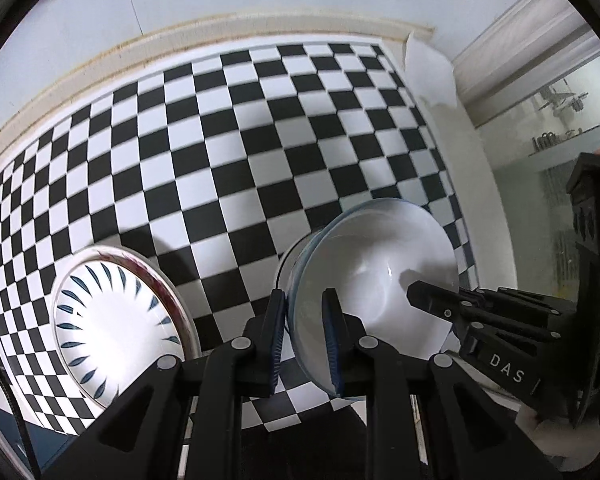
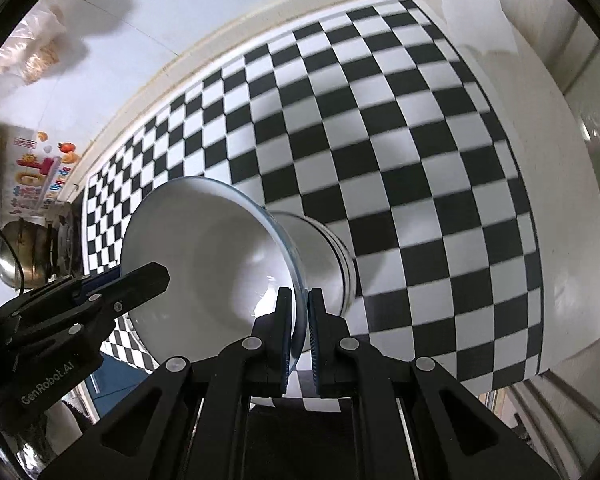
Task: Organize plates and bowls
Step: 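Set the bowl stack on the cloth and open both grippers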
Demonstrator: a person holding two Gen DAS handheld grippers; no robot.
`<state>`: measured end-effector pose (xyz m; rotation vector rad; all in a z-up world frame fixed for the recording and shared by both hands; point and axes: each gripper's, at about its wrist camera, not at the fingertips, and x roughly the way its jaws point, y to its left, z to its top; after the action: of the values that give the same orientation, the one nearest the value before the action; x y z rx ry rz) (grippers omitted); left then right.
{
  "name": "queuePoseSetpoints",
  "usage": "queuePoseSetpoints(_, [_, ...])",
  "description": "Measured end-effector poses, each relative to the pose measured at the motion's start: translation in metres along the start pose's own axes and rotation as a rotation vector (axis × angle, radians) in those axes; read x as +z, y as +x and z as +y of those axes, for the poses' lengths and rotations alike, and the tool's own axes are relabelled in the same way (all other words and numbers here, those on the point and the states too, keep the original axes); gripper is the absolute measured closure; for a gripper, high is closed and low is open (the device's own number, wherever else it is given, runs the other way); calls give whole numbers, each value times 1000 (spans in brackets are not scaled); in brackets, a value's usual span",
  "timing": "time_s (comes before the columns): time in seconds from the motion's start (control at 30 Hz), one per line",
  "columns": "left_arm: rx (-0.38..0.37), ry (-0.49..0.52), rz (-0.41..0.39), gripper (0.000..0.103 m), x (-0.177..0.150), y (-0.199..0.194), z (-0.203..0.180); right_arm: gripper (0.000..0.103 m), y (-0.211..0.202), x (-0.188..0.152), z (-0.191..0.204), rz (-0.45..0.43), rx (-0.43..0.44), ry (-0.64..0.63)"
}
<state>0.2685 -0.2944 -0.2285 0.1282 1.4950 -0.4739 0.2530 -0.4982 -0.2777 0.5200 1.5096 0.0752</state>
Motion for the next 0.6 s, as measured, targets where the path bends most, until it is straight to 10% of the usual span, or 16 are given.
queuePoseSetpoints(0.6, [47, 11, 64, 87, 1, 38, 2, 93, 38, 1, -10, 55, -66, 16])
